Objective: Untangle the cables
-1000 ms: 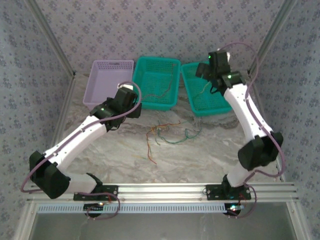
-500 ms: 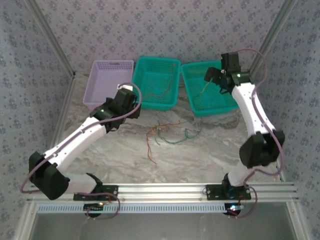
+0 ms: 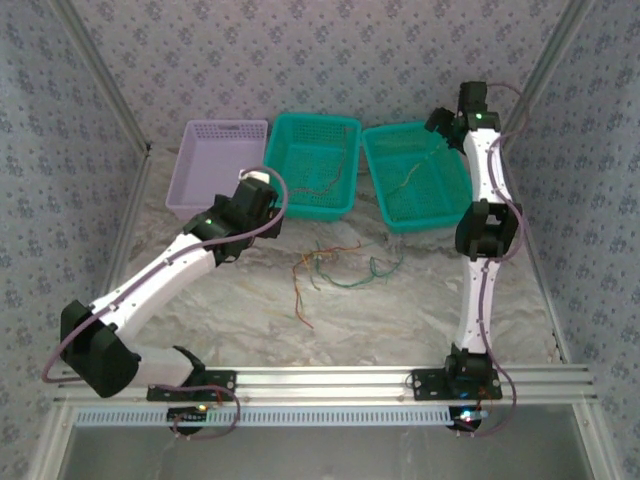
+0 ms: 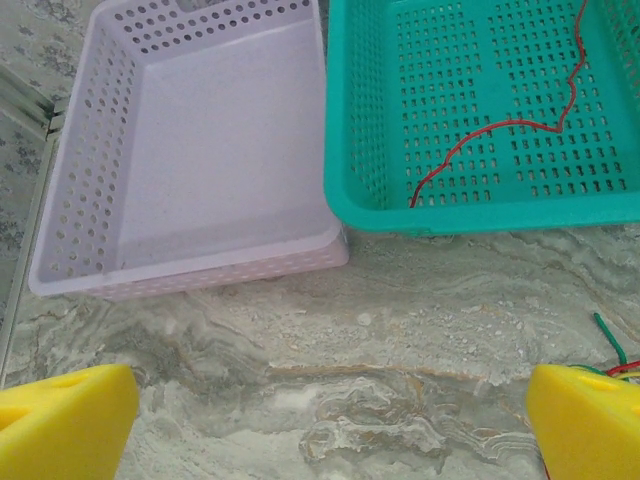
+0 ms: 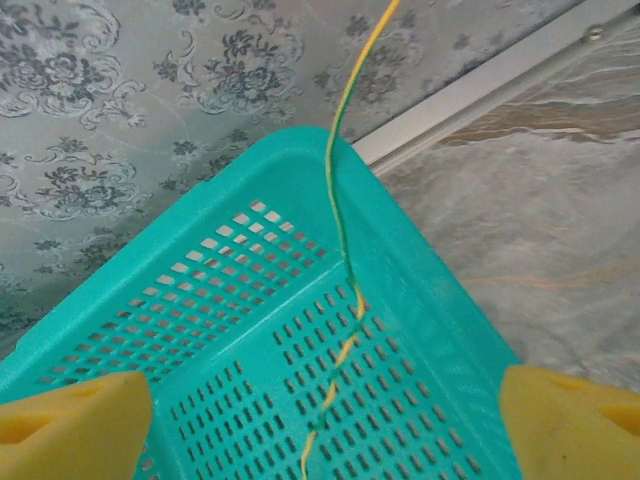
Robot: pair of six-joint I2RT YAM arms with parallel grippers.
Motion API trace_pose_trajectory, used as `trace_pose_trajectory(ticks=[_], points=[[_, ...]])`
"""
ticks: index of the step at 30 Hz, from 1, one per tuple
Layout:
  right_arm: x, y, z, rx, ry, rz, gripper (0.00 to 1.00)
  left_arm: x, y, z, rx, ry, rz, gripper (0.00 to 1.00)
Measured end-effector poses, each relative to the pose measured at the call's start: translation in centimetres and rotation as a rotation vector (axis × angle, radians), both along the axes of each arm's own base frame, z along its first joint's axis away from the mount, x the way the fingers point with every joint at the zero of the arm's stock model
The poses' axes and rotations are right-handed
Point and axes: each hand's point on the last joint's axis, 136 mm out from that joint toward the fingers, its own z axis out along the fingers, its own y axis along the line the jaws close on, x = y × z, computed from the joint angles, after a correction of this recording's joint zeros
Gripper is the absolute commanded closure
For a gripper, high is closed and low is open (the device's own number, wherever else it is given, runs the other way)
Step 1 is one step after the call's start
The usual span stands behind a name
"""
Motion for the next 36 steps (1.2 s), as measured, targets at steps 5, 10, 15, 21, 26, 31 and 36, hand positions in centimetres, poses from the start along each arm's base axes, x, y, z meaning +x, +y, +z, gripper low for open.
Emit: trace_pose_trajectory(ticks=[5,10,15,21,26,31,36], points=[[1.6,1.0,-2.7,0.036,-0.004,0.044,0.11,0.4,0.7,-0.1,0.000,0.003,0.022,0.00],[1.2,3.0,-3.2,-0.051,0.015,0.104,0.09,0.7,1.3,-0.3,0.001,0.008,0.039,0.00],[-2.7,7.5,-1.0,-0.191,0.032,0.194,0.06,0.7,1.5,-0.3,-0.002,0.009,0.042,0.00],[-6.2,10.0,12.4,-0.218,-0.217,0.198,0.05,0.8,1.7,-0.3,-0.003,0.009,0.049,0.00],[-15.1,13.8,18.9,-0.254,-0.338,0.221,0.04,0.8,1.7,0.0,-0.009,0.002,0.049,0.00],[-25.1,20.4,14.5,-0.220,-0.280,0.393,0.07,0.5,1.8,0.8,-0.036,-0.020,0.050,0.00],[-31.4,20.6,6.5,-0.256,-0.100,0.448,0.11,0.1,2.0,1.6,-0.070,-0.040,0.050,0.00]])
